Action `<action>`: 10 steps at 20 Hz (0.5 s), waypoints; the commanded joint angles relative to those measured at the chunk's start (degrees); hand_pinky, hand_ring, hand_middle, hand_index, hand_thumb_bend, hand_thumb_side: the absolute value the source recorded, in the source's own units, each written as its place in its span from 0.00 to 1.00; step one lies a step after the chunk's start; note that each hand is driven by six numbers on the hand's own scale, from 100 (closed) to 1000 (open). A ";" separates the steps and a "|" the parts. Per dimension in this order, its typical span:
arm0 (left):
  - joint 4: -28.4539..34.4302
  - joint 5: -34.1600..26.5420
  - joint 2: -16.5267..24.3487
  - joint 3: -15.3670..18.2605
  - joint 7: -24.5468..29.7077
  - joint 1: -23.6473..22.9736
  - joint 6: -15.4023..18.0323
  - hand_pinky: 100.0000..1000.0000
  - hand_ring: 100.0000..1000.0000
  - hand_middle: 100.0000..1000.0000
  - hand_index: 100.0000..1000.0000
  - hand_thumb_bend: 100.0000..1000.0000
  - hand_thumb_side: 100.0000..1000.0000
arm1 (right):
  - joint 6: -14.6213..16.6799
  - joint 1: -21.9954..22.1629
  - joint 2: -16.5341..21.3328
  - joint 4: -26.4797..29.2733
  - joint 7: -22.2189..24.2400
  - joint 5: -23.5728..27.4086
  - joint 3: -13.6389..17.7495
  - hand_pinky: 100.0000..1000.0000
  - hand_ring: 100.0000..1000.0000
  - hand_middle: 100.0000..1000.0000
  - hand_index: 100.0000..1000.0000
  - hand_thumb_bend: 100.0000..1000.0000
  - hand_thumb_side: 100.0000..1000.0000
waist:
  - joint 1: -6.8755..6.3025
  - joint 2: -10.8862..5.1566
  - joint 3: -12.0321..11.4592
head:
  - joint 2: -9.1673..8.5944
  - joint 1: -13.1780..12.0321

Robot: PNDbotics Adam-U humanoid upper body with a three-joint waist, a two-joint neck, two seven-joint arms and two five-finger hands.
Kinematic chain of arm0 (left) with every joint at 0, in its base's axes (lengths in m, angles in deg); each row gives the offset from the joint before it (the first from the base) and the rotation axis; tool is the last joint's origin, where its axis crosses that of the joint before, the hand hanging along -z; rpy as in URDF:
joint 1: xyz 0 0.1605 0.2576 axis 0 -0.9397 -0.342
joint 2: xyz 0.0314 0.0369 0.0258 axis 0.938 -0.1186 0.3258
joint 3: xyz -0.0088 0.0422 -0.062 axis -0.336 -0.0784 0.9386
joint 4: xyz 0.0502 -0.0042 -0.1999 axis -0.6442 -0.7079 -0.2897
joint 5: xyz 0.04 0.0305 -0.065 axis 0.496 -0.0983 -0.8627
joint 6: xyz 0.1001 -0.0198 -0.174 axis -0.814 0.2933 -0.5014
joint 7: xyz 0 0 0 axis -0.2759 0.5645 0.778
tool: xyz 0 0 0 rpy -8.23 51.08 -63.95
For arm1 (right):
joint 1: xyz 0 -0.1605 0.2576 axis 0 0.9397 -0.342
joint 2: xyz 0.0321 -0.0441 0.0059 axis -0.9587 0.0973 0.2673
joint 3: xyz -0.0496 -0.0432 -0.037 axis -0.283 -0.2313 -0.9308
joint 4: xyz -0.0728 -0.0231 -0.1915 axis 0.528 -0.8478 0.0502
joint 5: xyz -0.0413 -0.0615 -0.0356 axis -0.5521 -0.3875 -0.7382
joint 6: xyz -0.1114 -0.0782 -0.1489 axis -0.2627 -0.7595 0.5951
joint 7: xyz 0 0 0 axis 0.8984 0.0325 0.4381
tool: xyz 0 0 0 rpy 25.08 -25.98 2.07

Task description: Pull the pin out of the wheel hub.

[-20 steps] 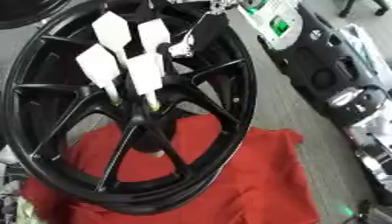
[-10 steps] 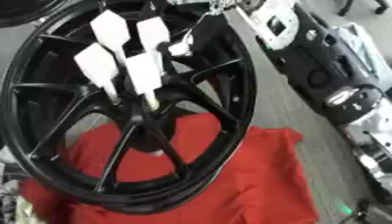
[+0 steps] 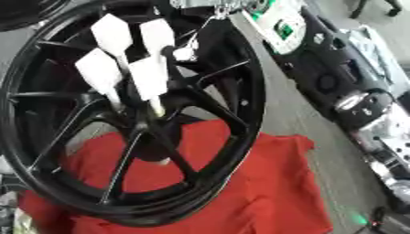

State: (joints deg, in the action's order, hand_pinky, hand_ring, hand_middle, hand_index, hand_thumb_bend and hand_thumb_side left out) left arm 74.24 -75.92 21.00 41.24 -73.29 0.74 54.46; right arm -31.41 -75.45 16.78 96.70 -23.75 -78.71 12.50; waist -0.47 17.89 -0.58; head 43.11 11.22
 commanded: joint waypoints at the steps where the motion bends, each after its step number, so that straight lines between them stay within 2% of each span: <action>1: 0.67 -0.08 1.65 0.21 0.15 0.24 0.07 0.68 0.72 0.69 0.68 0.05 0.84 | 2.45 -0.94 0.78 0.27 3.59 1.17 0.60 0.87 0.73 0.62 0.79 0.00 0.33 | -0.02 -0.97 -0.14 | -1.28 0.09; 7: 0.62 0.03 1.61 0.20 0.18 0.16 0.06 0.68 0.72 0.69 0.68 0.05 0.84 | -0.38 -0.93 0.95 0.86 3.97 3.84 0.36 0.86 0.72 0.52 0.70 0.00 0.28 | -0.06 -1.15 -0.10 | -1.89 0.04; 10: 0.60 0.08 1.61 0.21 0.17 0.13 0.07 0.68 0.72 0.69 0.68 0.05 0.84 | -1.65 -0.93 1.01 1.10 3.92 4.98 0.31 0.85 0.70 0.44 0.61 0.00 0.24 | -0.06 -1.28 -0.11 | -1.79 0.05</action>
State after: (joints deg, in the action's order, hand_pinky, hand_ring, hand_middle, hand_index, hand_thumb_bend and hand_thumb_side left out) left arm 74.22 -75.92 21.00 41.24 -73.21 0.45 54.47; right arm -33.91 -75.46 16.78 96.93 -21.28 -74.47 12.48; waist -0.48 17.88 -0.61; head 42.11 11.22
